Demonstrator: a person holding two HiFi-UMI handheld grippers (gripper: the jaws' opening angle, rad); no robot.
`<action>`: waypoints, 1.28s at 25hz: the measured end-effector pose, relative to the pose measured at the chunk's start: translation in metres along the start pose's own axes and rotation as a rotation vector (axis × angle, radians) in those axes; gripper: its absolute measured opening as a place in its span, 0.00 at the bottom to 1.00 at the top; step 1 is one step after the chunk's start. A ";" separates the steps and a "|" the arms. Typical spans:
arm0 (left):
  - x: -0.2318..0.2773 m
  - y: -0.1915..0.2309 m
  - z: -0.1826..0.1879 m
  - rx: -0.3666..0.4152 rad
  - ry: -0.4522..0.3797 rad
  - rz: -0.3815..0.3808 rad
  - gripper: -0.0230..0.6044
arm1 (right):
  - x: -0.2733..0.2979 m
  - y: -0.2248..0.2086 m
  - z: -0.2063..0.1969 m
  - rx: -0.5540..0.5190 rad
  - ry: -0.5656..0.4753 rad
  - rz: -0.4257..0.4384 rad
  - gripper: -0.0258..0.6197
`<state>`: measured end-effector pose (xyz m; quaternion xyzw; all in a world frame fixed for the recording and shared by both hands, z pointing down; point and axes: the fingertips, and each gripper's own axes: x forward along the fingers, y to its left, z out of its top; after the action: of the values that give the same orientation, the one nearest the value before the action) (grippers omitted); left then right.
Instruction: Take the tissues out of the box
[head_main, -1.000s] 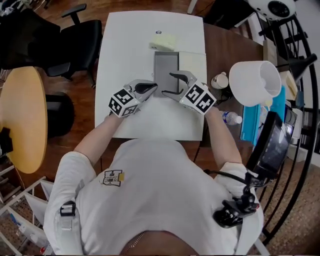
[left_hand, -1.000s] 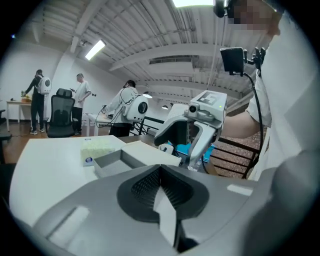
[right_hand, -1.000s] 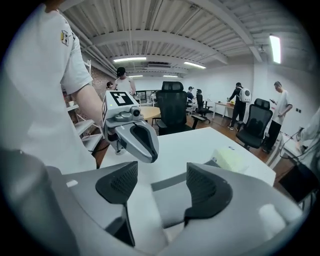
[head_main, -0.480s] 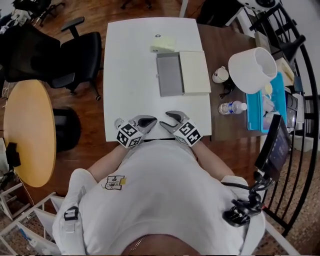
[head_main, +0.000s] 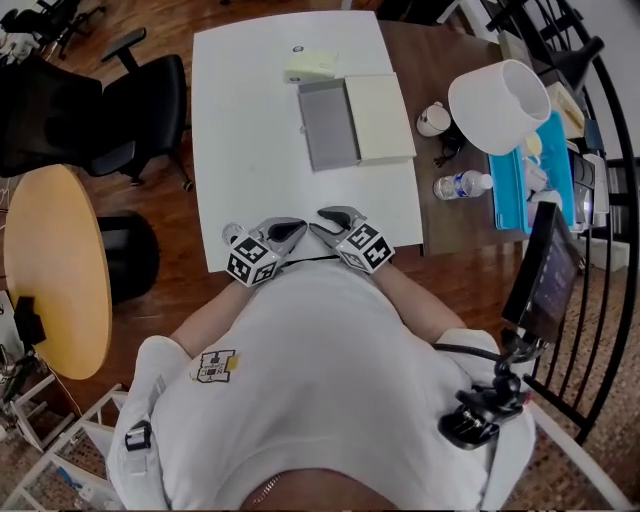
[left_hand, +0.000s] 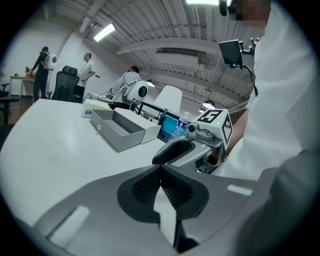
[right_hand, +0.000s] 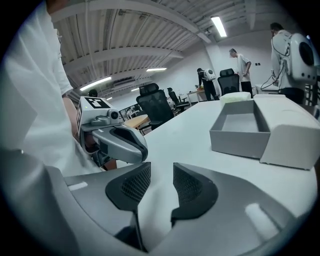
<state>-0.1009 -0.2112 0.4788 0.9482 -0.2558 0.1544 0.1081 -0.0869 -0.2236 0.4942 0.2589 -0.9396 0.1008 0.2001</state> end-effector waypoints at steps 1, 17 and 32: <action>0.000 0.001 0.000 -0.004 -0.002 0.002 0.04 | 0.000 -0.001 -0.001 0.004 0.001 0.000 0.24; -0.011 0.007 0.002 -0.023 -0.007 0.018 0.04 | 0.001 -0.010 0.000 0.026 0.017 -0.047 0.06; -0.011 0.009 0.001 -0.032 -0.009 0.017 0.04 | 0.005 -0.004 0.000 -0.002 0.039 -0.055 0.04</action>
<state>-0.1146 -0.2142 0.4749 0.9448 -0.2670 0.1468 0.1206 -0.0885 -0.2292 0.4966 0.2826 -0.9281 0.0993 0.2211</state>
